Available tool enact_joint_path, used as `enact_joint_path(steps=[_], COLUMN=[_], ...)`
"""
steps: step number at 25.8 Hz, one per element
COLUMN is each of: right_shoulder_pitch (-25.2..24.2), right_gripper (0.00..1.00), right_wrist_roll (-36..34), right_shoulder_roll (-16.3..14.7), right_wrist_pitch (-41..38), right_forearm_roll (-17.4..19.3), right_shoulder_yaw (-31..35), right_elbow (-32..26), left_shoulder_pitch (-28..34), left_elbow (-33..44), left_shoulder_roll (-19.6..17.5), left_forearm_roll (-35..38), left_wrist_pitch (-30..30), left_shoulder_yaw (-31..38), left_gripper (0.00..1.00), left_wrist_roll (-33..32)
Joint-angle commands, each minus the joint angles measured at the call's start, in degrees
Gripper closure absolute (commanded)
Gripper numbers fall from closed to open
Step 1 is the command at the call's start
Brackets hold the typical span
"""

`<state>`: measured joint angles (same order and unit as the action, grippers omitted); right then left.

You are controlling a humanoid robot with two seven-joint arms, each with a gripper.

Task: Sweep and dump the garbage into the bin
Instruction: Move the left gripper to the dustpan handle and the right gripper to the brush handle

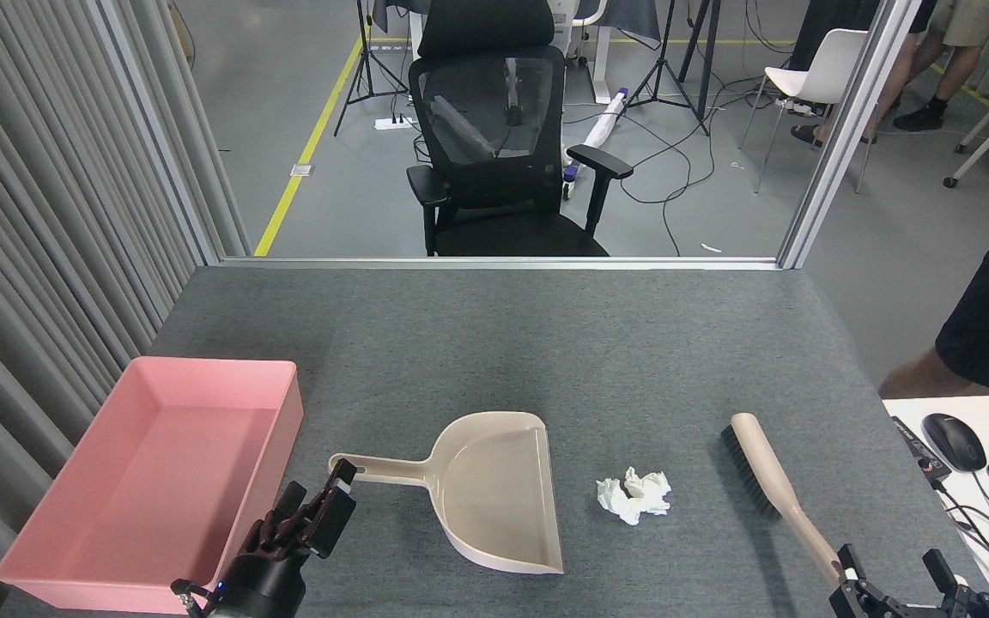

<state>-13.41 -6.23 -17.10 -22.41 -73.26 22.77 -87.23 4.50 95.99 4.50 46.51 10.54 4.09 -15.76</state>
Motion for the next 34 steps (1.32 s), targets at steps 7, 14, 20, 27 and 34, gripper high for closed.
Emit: enact_joint_path(steps=[7,14,20,27,34], right_shoulder_pitch=[0.0,0.1,1.9,4.0,4.1], right_gripper=[0.02,0.02,0.02,0.02,0.02], right_wrist_roll=[-0.1,-2.3,-2.3,-2.3,-2.4], right_shoulder_roll=[-0.2,0.0,0.7,0.7,0.9], right_wrist_pitch=[-0.7,-0.3,0.2,1.7,1.8], right_forearm_roll=[-0.5,-0.7,-1.8,-2.3,-2.4], right_shoulder_yaw=[-0.1,-0.1,-2.5,-5.4,-5.5], right_elbow=[0.8,3.7,4.6,8.3,8.7], left_shoulder_pitch=[-0.1,-1.0,-1.0,-1.0,-1.0], left_elbow=[-4.5,-9.2,-10.2,-10.3,-10.3], left_shoulder_roll=[0.4,0.5,0.5,0.5,0.5], left_forearm_roll=[-13.6,-15.7,-15.8,-15.9,-15.9], left_wrist_pitch=[-0.9,-0.8,-0.4,-0.3,0.6], left_shoulder_yaw=[-2.2,-2.4,-2.6,-2.6,-2.7], left_gripper=[0.0,0.0,0.0,0.0,0.0], left_wrist_roll=[2.7,8.3,8.4,8.3,8.0])
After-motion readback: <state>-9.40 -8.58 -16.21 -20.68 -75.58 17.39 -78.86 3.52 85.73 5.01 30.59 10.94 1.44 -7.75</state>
